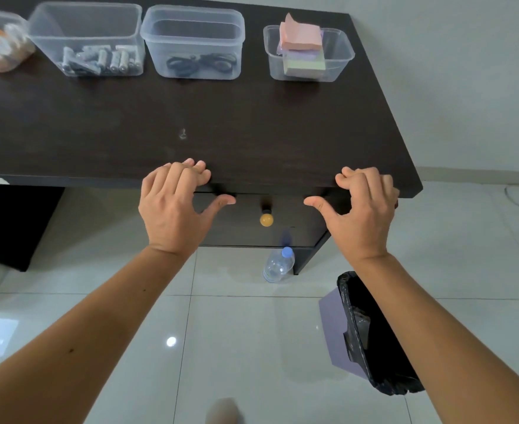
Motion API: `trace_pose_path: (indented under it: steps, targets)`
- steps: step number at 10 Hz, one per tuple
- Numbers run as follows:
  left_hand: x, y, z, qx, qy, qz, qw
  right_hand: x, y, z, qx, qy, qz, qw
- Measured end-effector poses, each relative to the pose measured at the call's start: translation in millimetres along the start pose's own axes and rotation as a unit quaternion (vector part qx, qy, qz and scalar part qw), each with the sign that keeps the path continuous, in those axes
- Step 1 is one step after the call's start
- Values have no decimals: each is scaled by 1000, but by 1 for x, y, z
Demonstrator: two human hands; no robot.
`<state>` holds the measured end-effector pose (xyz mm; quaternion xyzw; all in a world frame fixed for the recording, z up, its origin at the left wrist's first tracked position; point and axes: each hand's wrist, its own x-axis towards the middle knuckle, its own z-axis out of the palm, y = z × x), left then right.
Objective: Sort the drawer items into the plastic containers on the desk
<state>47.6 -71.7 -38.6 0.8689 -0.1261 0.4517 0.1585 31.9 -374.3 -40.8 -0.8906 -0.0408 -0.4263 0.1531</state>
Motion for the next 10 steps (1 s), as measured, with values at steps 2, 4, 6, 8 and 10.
trace_pose_path:
  steps: [2,4,6,8,10]
  targets:
    - [2,-2,6,25,8,-6,1000,3,0,6,-40,7,-5,999]
    - [-1,3,6,18,-7,-10,1000,4,-2,1,-46,-19,0,999]
    - [-4,1,-6,-13,-97,-22,995,4,-5,-13,-36,-81,-6,996]
    - [2,2,-33,-37,-219,-41,974,4,-21,-39,-49,-182,12,982]
    - [6,-4,-63,-24,-395,-12,918,22,-38,-77,-94,-389,-31,916]
